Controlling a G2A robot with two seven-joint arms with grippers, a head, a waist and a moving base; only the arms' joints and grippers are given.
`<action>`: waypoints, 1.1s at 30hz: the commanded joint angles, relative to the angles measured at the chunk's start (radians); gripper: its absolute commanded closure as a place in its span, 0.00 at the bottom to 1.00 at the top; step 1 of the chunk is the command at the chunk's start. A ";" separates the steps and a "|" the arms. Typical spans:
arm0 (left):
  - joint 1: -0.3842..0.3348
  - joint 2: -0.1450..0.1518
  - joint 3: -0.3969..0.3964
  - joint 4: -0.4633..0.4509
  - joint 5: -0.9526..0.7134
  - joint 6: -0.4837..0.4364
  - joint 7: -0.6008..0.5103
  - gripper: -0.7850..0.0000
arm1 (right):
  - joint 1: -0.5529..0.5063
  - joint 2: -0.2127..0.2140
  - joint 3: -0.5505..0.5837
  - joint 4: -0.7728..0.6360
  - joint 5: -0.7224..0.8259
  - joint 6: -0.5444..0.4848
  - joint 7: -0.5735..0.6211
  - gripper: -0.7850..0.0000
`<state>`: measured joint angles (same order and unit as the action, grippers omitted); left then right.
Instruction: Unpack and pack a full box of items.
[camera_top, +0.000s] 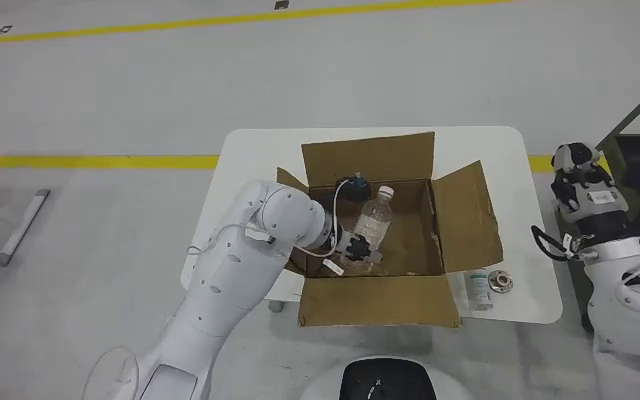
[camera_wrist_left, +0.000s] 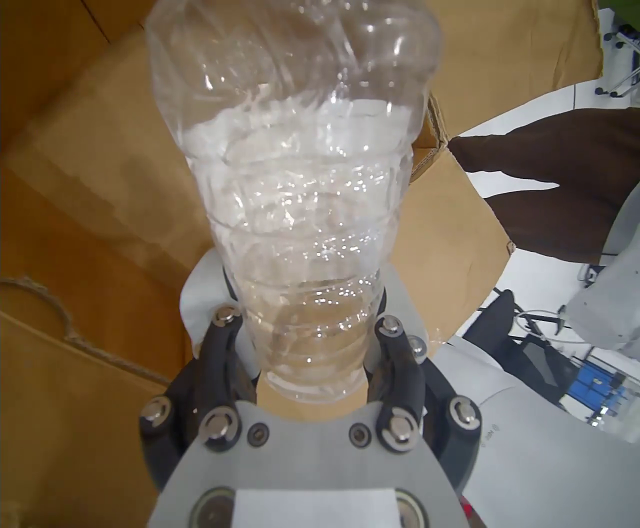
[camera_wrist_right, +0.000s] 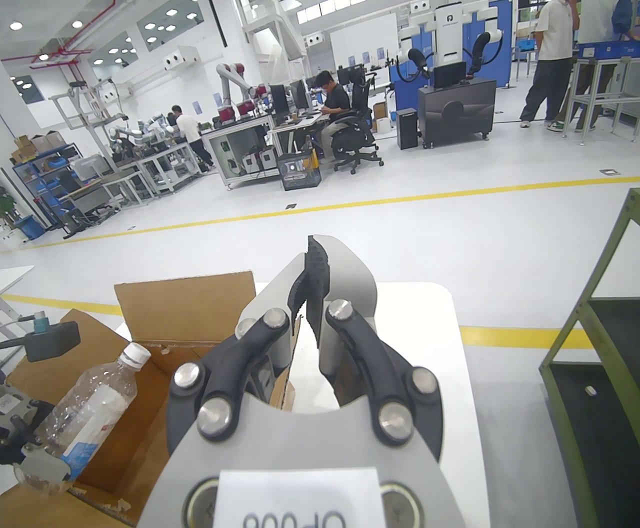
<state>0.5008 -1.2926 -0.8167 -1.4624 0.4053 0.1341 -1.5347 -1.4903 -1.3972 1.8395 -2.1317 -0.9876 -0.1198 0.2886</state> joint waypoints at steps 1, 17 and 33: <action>-0.022 -0.006 0.030 0.040 -0.023 0.067 -0.001 1.00 | -0.002 0.001 -0.006 -0.002 0.001 0.003 -0.002 1.00; -0.135 0.001 0.147 0.229 0.012 0.195 0.043 1.00 | 0.002 0.013 -0.024 -0.007 0.007 0.016 -0.002 1.00; -0.179 -0.001 0.252 0.270 -0.058 0.200 0.048 1.00 | 0.004 0.025 -0.035 -0.002 0.010 0.020 0.000 1.00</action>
<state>0.3218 -1.2936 -0.5647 -1.1926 0.3474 0.3339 -1.4864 -1.4874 -1.3725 1.8058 -2.1341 -0.9788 -0.0995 0.2895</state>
